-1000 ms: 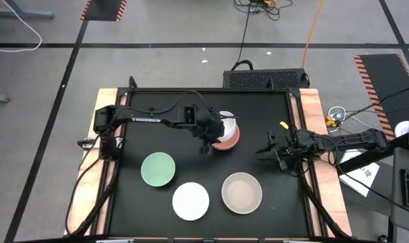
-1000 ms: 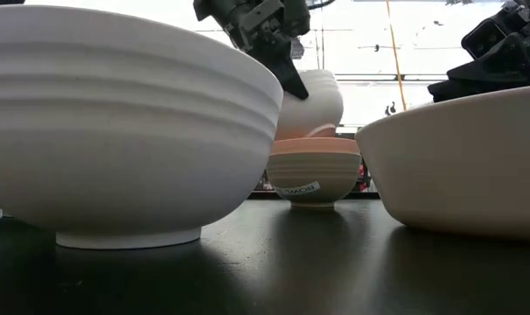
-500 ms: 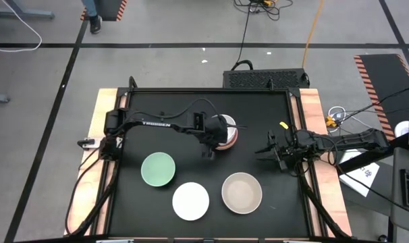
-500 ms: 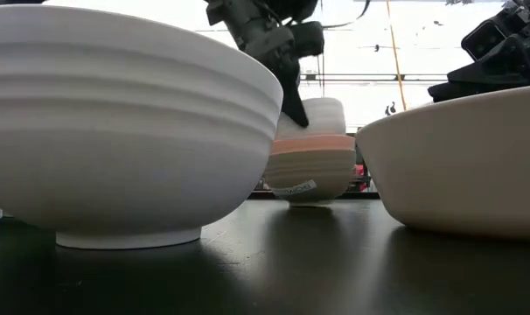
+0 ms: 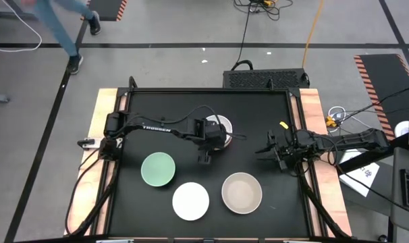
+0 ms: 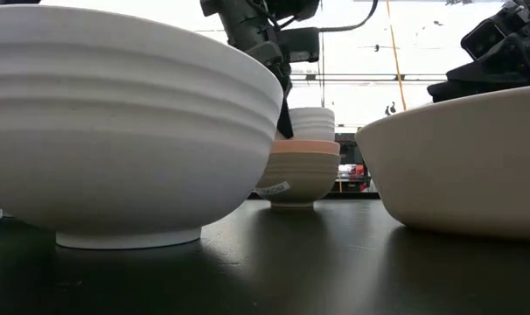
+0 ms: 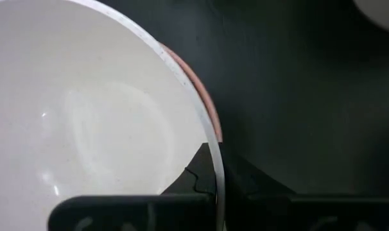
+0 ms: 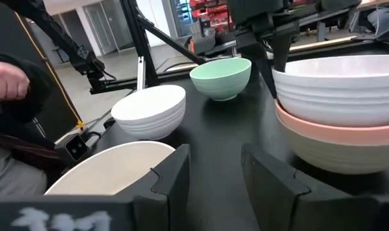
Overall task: Nest bowls inside each other
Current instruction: Stack the top left white bowl on top of the light orange bowl
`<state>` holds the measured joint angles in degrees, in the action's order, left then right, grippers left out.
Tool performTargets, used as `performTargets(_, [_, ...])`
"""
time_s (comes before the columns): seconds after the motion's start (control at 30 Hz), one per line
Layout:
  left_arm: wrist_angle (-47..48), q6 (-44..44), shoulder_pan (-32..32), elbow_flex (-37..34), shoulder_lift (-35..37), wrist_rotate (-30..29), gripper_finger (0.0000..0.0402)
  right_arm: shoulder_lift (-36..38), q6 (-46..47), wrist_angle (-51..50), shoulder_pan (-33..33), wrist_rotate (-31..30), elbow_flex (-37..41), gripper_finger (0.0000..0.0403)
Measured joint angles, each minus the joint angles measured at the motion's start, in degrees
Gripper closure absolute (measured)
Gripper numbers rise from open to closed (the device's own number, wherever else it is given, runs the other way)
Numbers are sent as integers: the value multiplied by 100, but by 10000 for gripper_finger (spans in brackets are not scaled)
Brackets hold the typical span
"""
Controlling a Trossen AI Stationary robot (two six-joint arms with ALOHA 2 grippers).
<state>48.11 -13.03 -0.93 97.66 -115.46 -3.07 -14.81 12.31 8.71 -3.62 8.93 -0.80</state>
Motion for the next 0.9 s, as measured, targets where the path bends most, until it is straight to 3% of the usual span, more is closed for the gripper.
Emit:
performTargets(0.27, [505,-5,28,382,0,-173,401,0,5,5,0,-11,0,271])
performTargets(0.9, [607,112,26,425,-56,258,401,0,-77,2,0,-13,-2,271])
